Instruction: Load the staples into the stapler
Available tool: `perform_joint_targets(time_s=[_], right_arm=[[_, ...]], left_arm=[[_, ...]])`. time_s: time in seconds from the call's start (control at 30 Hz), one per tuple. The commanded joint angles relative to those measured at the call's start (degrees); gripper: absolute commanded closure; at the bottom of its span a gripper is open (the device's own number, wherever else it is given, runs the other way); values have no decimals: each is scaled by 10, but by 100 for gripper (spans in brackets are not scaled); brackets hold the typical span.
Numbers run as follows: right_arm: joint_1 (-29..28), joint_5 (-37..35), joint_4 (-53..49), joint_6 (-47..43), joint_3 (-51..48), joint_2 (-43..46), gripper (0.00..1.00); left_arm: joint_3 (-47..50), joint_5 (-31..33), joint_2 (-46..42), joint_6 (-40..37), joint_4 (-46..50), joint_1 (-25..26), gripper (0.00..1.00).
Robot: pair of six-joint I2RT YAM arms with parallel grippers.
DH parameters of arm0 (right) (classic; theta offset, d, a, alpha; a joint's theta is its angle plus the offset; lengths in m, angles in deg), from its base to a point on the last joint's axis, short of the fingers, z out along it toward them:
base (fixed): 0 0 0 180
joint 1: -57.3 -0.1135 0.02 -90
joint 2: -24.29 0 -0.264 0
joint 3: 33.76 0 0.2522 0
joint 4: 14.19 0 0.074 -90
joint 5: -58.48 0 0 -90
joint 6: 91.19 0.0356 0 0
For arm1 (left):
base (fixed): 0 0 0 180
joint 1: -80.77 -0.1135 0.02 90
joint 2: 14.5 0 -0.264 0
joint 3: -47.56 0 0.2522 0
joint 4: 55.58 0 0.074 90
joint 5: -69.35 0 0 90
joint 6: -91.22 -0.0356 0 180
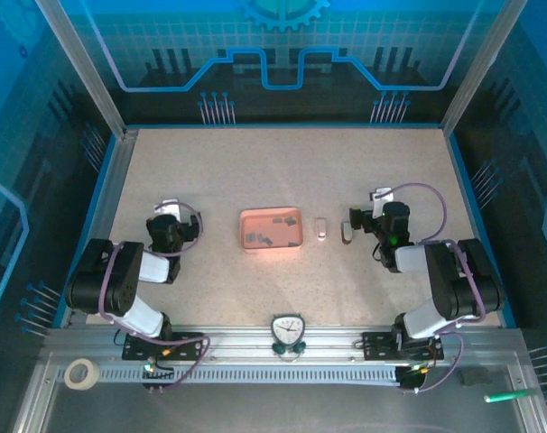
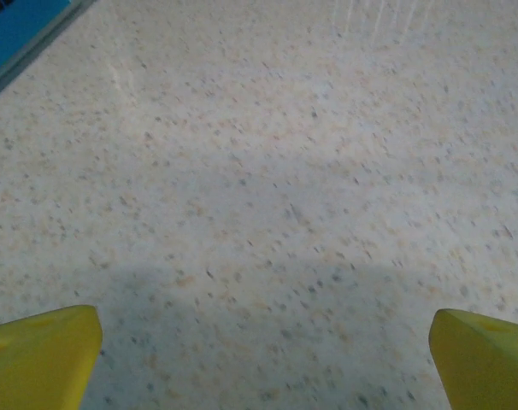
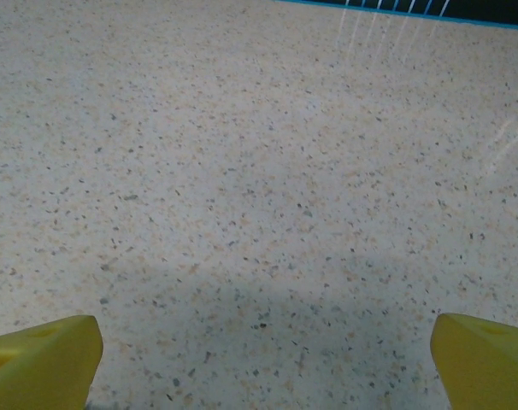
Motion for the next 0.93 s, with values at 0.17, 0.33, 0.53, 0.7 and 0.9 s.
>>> perform_joint_targets(time_s=[0.17,0.33,0.53,0.7,0.9], right_arm=[[13,18,66,-5,0,0,0],[13,18,66,-5,0,0,0],[18,27,65,-4,0,0,0],[17,27,65,-4,0,0,0],[18,28,66,-3,-1,0,0]], left_arm=[[-40,-36,-4,10,-28,6,1],[-45,-41,-3,3,-23,9,1],[-45,-41,-3,2,-23,10,1],[-46,-42,-3,3,-23,9,1],[-45,-42,-3,2,-23,9,1]])
